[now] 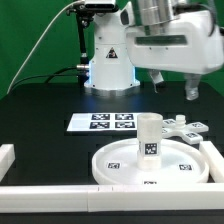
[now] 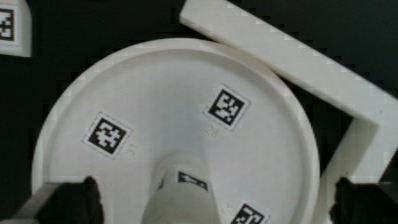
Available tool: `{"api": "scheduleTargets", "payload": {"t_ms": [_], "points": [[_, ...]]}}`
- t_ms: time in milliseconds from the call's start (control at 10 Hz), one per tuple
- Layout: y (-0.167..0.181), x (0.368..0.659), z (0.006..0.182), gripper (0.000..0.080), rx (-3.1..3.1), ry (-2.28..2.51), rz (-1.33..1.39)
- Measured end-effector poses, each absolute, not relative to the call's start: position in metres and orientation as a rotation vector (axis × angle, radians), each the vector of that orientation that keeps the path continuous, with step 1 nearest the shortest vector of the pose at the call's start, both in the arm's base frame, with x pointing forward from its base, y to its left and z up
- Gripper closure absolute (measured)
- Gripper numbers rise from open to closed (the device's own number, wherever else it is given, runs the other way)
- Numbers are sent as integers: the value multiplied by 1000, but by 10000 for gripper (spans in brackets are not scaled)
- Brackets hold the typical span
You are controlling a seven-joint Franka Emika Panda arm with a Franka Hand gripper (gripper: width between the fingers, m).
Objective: Assemble round table
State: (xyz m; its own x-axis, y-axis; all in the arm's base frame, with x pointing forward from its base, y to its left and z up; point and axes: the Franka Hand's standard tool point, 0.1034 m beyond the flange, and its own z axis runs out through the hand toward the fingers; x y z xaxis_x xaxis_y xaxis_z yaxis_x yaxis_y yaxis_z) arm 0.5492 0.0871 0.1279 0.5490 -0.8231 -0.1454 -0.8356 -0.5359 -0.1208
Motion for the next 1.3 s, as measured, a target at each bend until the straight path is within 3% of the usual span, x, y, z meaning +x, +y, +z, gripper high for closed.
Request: {"api": "scheduleTargets", "payload": {"t_ms": [500,700,900,1300], "points": [[86,548,125,150,-2805,956,66],[105,531,116,150,-2940,745,123],[114,515,102,150,-3122,219,149],[114,514,100,150,-3127,149,154]]}}
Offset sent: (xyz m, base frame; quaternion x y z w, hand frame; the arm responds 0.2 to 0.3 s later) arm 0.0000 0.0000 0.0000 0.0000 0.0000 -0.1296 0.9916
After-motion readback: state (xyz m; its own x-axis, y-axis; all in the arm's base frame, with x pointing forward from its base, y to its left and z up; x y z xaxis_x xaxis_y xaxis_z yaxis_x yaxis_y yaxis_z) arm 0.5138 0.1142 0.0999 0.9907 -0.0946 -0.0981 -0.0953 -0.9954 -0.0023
